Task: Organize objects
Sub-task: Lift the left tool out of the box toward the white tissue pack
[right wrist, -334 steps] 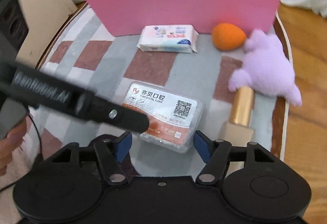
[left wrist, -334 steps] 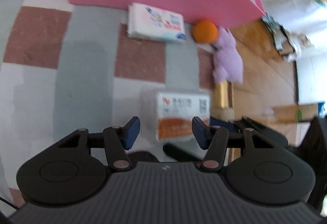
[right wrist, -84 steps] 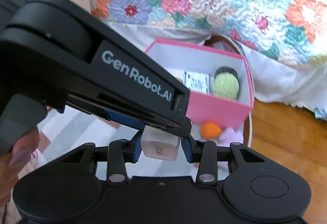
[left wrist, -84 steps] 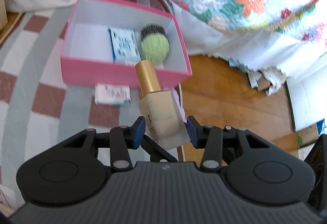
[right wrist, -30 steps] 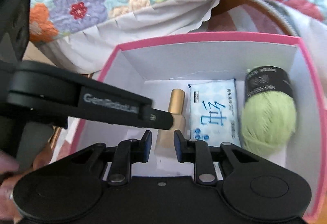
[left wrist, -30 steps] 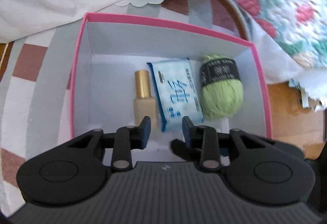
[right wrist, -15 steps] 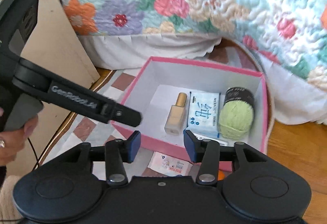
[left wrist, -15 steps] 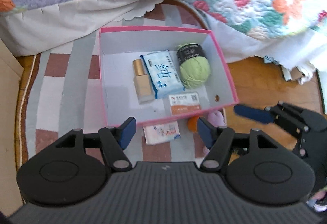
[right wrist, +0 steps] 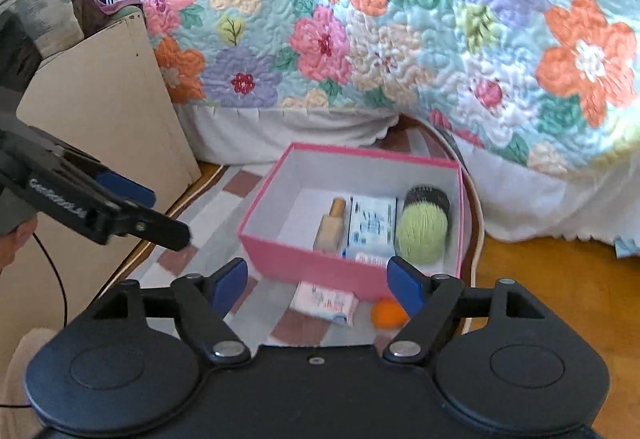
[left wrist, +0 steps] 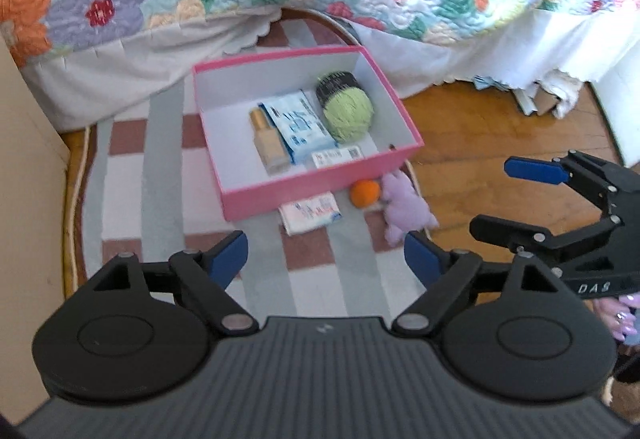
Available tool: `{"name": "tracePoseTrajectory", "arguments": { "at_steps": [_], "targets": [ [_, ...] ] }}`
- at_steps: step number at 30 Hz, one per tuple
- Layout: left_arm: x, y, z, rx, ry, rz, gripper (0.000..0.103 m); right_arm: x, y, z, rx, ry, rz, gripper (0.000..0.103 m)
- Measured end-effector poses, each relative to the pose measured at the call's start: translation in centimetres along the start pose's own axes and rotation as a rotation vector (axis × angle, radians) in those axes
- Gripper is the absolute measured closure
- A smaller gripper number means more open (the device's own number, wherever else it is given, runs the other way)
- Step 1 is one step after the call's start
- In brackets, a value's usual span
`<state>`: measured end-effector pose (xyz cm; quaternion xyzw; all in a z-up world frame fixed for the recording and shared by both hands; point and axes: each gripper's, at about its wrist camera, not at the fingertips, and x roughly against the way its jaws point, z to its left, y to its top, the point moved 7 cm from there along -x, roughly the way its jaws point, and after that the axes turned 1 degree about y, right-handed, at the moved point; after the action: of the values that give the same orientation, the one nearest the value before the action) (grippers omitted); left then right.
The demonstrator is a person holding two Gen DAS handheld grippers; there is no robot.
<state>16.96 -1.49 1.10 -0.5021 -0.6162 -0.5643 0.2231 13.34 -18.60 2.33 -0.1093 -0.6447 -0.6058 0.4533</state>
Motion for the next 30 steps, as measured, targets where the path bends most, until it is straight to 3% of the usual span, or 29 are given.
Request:
{"name": "tracePoseTrajectory", "arguments": {
  "at_steps": [7, 13, 18, 21, 30],
  "targets": [
    [-0.5, -3.7, -0.4, 0.025, -0.072, -0.005, 0.013, 0.7, -2.9, 0.7, 0.011, 0.033, 0.033, 0.012],
    [-3.7, -5.0, 0.1, 0.040, -0.051, -0.065, 0.012, -0.7, -5.1, 1.7, 0.082, 0.034, 0.031, 0.011],
    [-7.6, -4.9, 1.8, 0.084, -0.022, -0.062, 0.012, -3.6, -6.5, 1.9, 0.117, 0.025, -0.001, 0.011],
    [-10.1, -4.6, 3.0, 0.103, 0.003, -0.068, 0.012, -5.8, -6.8, 2.0, 0.068, 0.003, 0.027, 0.011],
    [-16.9, -5.0, 4.8, 0.164, 0.004, -0.016, 0.012, -12.6, -6.8, 2.5, 0.158, -0.032, 0.053, 0.011]
  ]
}}
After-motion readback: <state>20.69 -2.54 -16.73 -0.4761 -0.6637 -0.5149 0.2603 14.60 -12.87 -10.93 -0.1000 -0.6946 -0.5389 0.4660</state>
